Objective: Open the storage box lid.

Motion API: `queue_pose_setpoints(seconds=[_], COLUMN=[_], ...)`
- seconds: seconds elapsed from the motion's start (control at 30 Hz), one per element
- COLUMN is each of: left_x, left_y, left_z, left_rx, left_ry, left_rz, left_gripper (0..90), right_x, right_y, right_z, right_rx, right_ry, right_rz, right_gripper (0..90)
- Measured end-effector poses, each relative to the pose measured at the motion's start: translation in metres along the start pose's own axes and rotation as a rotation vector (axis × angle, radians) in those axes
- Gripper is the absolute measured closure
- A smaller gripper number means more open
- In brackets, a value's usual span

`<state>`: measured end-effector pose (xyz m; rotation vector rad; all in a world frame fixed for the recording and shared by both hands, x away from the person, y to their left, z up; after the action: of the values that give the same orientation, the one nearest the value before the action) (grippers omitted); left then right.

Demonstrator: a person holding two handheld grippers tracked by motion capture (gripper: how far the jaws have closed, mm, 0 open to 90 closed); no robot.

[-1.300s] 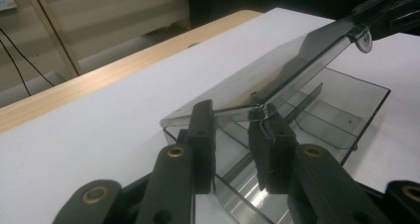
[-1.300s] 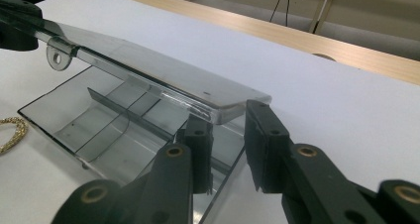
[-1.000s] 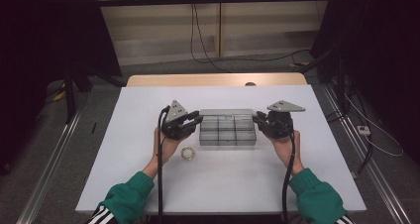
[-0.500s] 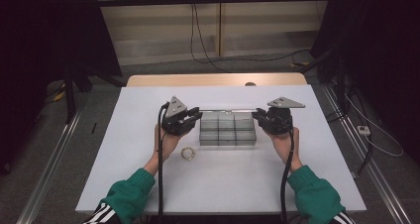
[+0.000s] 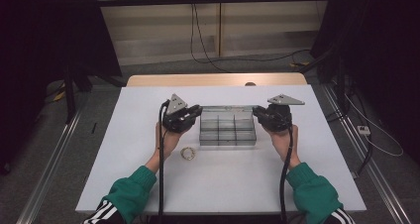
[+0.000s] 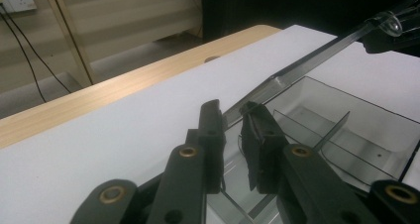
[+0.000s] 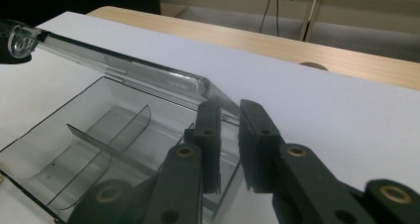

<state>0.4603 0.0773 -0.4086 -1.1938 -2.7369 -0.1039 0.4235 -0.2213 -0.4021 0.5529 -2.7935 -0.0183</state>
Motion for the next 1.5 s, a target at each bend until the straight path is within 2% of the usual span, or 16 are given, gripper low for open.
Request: queue_pose_setpoints(seconds=[0.23,0.53,0.83,1.13,1.33,1.4,1.5], left_x=[-0.004,-0.011,-0.021,-0.029,-0.034,-0.036,-0.039], left_y=[0.003,0.008,0.014,0.017,0.018,0.02,0.025], left_z=[0.0,0.002,0.009,0.015,0.021,0.022,0.023], left_rx=[0.018,0.016,0.022,0.005,0.009,0.004,0.062], left_ry=[-0.003,-0.001,0.019,0.035,0.044,0.064,0.075], left_rz=[-0.006,-0.023,-0.041,-0.061,-0.076,-0.077,-0.085], left_gripper=[80.3,81.2,82.7,84.5,85.2,85.1,85.0], right_x=[-0.005,-0.013,-0.023,-0.033,-0.04,-0.043,-0.047], right_y=[-0.002,-0.007,-0.011,-0.015,-0.017,-0.018,-0.019], right_z=[-0.001,-0.001,0.002,0.006,0.011,0.012,0.014], right_rx=[-0.011,-0.02,-0.036,-0.046,-0.051,-0.047,-0.049], right_ry=[-0.002,0.001,0.004,0.014,0.029,0.032,0.043], right_rz=[0.006,0.014,0.021,0.031,0.038,0.042,0.047], right_gripper=[80.8,81.3,81.4,82.1,82.8,82.9,83.5])
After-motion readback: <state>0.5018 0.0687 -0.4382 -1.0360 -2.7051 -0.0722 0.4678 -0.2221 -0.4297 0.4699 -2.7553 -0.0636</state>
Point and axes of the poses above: each handheld gripper's, and its own axes: x roughly backward along the jaws, z roughly out of its underside, y roughly to its left, the point moved 2 cm from there along -x, roughly forward along the jaws, and after that the axes turned 12 degrees about -y, right-handed, at the moved point
